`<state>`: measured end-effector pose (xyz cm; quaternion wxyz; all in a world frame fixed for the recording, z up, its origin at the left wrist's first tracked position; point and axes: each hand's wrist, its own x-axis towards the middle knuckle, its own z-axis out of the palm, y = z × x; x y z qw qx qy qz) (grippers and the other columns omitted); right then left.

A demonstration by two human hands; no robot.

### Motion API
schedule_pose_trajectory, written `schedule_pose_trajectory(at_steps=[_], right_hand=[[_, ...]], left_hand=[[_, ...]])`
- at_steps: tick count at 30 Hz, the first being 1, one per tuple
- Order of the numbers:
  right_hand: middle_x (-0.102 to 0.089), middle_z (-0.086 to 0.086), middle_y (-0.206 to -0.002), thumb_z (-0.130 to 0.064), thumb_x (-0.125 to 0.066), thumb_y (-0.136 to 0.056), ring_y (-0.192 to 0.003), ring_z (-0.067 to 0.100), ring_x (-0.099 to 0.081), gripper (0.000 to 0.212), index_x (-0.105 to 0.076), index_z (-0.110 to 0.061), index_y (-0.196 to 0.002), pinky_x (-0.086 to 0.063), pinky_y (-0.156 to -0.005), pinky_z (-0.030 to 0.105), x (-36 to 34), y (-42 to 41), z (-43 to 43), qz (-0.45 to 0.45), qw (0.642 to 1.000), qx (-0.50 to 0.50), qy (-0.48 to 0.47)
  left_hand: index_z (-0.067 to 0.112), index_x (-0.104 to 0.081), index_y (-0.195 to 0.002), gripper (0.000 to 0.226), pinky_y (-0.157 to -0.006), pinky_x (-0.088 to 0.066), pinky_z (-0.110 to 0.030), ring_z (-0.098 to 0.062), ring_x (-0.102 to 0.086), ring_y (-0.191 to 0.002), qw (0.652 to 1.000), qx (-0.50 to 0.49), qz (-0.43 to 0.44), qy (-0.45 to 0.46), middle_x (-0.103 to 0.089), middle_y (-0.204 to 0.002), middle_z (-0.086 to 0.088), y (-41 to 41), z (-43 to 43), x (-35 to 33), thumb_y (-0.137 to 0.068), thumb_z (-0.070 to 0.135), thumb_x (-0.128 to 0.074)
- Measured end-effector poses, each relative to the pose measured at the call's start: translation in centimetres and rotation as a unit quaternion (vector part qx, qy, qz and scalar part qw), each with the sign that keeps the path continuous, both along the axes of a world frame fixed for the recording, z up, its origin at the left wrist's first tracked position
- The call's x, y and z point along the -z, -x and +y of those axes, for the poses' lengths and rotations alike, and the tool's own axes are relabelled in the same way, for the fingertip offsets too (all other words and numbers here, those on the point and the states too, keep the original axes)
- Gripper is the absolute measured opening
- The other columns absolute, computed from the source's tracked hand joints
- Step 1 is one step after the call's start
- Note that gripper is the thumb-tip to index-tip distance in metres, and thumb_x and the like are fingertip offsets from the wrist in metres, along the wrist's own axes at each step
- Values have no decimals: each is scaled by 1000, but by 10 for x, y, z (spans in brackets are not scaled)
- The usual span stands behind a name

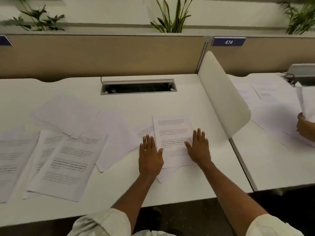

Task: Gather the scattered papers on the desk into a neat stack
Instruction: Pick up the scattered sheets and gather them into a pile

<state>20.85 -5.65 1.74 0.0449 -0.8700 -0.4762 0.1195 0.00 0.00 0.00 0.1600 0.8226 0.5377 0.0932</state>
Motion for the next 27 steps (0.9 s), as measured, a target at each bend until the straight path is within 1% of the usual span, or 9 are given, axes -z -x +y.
schedule_pose_trajectory(at_steps=[5, 8, 12, 15, 17, 19, 21, 24, 27], right_hand=[[3, 15, -175, -50, -40, -108, -162, 35, 1, 82, -4, -5, -166, -8, -130, 49, 18, 4, -6, 59, 997, -26, 46], [5, 13, -175, -53, -38, -108, -162, 33, 3, 82, -3, -7, -166, -3, -130, 49, 28, 11, -12, 65, 995, -58, 38], [6, 12, -175, -54, -40, -107, -162, 31, 5, 84, -2, -8, -167, -2, -131, 47, 35, 19, -17, 76, 992, -101, 30], [6, 11, -176, -56, -43, -106, -163, 30, 5, 86, -3, -10, -167, -2, -131, 46, 38, 22, -23, 92, 988, -120, 21], [3, 11, -176, -57, -45, -105, -163, 30, 2, 87, -5, -10, -167, -5, -131, 45, 39, 24, -27, 100, 987, -122, 12], [-1, 12, -176, -56, -49, -104, -163, 31, -3, 88, -10, -9, -167, -9, -131, 44, 40, 26, -31, 108, 987, -119, 1], [-6, 13, -175, -53, -55, -102, -162, 32, -9, 87, -16, -8, -166, -15, -130, 44, 40, 27, -34, 122, 986, -112, -12], [-11, 13, -175, -44, -63, -101, -158, 34, -22, 84, -22, -8, -164, -25, -126, 46, 35, 24, -33, 180, 980, -69, -46], [-25, 19, -170, -30, -69, -100, -152, 38, -34, 78, -29, -3, -161, -30, -125, 49, 27, 14, -29, 243, 964, 12, -105]], left_hand=[[-2, 8, -157, 93, -125, -1, -37, -33, 12, -155, 983, -108, -5, 151, 14, -166, -22, 4, -18, 9, -101, 61, -30], [-3, 6, -157, 94, -126, -3, -40, -35, 13, -155, 971, -127, -25, 201, 15, -165, -25, 3, -19, 8, -101, 60, -34], [-3, -2, -158, 88, -127, -5, -41, -32, 15, -155, 955, -155, -109, 227, 18, -166, -21, 0, -16, 5, -102, 46, -48], [1, -5, -159, 84, -126, -15, -45, -32, 5, -156, 931, -209, -199, 223, 19, -167, -12, -1, -13, 2, -100, 28, -59], [6, 3, -160, 91, -124, -20, -47, -33, -4, -156, 904, -250, -265, 223, 12, -169, -10, -2, -14, -2, -98, 17, -62], [10, 8, -160, 97, -121, -29, -46, -33, -20, -153, 862, -295, -331, 243, 1, -168, -13, -3, -16, -6, -95, 8, -64], [13, 9, -160, 97, -114, -38, -42, -33, -34, -147, 833, -326, -360, 264, -14, -166, -14, -5, -21, -10, -95, 2, -62], [18, -2, -162, 84, -108, -43, -35, -29, -47, -139, 826, -309, -368, 294, -37, -159, -9, -7, -29, -11, -98, -1, -54], [26, -13, -161, 74, -103, -47, -32, -23, -51, -134, 831, -261, -376, 316, -45, -155, -4, -6, -39, -12, -100, 2, -48]])
